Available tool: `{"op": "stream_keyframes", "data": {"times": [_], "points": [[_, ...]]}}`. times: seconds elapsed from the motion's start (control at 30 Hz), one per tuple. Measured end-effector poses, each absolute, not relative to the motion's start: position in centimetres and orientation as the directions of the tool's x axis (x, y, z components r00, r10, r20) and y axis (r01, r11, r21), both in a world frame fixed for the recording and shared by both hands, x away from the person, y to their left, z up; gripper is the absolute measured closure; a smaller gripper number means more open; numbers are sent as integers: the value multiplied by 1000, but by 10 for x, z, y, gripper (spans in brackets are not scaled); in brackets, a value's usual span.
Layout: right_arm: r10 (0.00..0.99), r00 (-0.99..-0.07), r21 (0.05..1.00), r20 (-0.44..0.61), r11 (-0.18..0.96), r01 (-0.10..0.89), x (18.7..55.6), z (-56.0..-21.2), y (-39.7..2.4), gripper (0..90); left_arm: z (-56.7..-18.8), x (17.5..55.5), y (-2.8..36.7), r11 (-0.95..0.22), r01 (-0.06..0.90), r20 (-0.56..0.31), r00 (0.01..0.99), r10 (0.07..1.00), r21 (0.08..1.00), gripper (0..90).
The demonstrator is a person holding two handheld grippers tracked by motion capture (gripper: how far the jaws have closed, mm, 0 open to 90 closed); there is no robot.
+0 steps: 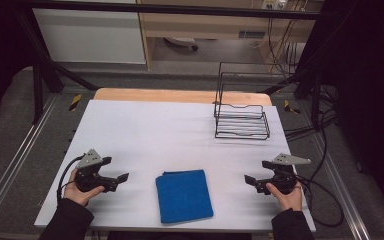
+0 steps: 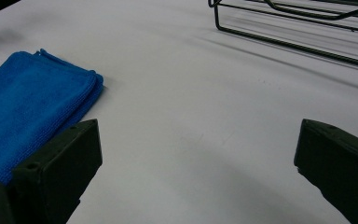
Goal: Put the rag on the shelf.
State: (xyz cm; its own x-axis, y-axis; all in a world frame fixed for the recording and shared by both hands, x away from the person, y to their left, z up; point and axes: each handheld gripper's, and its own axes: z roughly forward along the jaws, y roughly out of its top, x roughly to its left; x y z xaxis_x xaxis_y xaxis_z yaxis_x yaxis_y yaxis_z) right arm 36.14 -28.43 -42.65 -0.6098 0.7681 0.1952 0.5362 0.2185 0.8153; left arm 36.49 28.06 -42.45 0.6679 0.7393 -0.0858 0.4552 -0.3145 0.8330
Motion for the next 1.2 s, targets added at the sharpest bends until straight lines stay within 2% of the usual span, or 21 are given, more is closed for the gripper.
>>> {"op": "stream_keyframes", "data": {"times": [0.83,1.2], "points": [[741,-641,806,200,248,538,362,-427,-260,14,-427,363,285,-310,455,-81,659,748,835,61],[722,-664,790,194,285,542,364,-427,-233,14,-430,365,285,-306,463,-85,650,755,832,66]]}}
